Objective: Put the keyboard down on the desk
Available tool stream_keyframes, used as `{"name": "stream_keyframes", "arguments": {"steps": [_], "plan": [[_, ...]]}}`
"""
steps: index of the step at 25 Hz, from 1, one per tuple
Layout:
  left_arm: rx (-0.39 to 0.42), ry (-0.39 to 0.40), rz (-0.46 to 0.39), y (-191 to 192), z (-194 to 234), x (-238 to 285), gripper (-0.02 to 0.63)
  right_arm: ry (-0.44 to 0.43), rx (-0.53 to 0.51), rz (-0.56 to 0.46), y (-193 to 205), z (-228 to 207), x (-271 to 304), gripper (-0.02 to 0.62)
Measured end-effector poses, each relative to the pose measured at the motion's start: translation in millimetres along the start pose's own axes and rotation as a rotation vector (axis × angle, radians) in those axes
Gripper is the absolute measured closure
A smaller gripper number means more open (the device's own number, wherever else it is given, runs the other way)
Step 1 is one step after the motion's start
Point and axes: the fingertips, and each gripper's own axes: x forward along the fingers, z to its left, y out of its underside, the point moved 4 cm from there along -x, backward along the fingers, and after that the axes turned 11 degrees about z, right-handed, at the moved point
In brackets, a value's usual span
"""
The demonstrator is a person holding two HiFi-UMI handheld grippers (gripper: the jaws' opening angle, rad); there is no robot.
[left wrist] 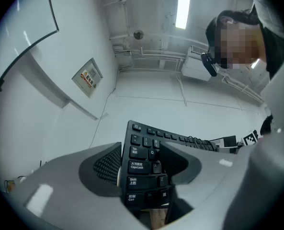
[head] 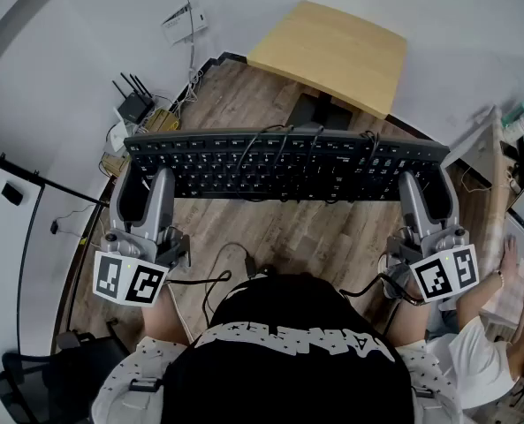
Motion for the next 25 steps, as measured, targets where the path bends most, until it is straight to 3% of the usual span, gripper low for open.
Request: {"name": "stream_keyframes", "arguments": {"steps": [25], "plan": [[-0.003, 0.009, 0.009, -3.2, -0.3, -1.0, 0.377, 0.014, 0.023, -0.021, -1.6, 2.3, -3.5, 0.298]]}}
